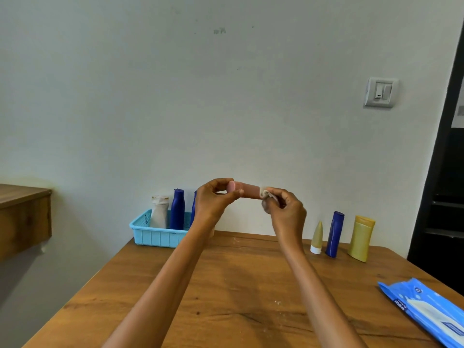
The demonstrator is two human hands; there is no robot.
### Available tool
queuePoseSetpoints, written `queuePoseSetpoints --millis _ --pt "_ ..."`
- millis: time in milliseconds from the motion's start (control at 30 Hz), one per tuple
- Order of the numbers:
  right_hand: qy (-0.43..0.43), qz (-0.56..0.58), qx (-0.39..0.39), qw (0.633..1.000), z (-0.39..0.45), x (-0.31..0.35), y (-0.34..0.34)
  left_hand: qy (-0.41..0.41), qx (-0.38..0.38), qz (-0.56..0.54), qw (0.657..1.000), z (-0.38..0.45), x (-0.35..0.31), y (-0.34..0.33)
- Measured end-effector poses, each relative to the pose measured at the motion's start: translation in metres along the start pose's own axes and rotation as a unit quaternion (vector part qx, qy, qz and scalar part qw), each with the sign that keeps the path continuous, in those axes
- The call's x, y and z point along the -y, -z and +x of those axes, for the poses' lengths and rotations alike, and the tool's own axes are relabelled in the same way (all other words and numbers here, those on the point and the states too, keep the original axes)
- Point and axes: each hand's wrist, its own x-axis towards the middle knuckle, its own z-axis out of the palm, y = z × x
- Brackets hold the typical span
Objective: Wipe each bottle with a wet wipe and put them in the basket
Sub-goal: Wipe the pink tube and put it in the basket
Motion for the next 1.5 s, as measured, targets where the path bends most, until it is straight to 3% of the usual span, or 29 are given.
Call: queuePoseSetpoints --millis 133,267,367,500,700,833,1133,1267,1500 --pt "-0.028 -0.013 -0.031 0.999 0.010 -0.005 0.013 -0.024 0.079 0.020 0.996 -0.003 -0.004 -0.003" --pt "0.000 -0.009 -0.005 1.000 0.007 0.011 0.007 -0.062 0.121 0.037 0.990 -0.008 -0.004 -0.009" --pt "0.042 -0.003 0.035 0.999 0.004 0.024 0.001 -0.076 0.107 0.030 0.991 -0.007 -0.004 -0.009" --pt "0.035 -0.010 0.057 0.998 0.004 0.017 0.004 -0.077 0.089 0.035 0.992 -0.004 -0.005 -0.003" --pt "-0.043 -0.025 0.004 0.999 0.012 -0.006 0.021 -0.066 0.141 0.056 0.986 -0.009 0.000 -0.009" --pt "-0.028 -0.047 -0.026 0.998 0.020 -0.010 0.028 -0.081 0.143 0.057 0.985 -0.009 0.000 -0.014" --pt "-0.013 -0.097 0.108 0.989 0.028 -0.017 0.040 -0.105 0.129 0.056 0.985 -0.008 0.002 -0.013" --pt "-0.034 -0.125 0.087 0.988 0.033 -0.018 0.048 -0.105 0.146 0.049 0.983 -0.011 0.006 -0.014" --pt "0.077 -0.145 0.098 0.982 0.022 0.008 0.030 -0.127 0.118 0.048 0.984 -0.012 0.000 -0.022"
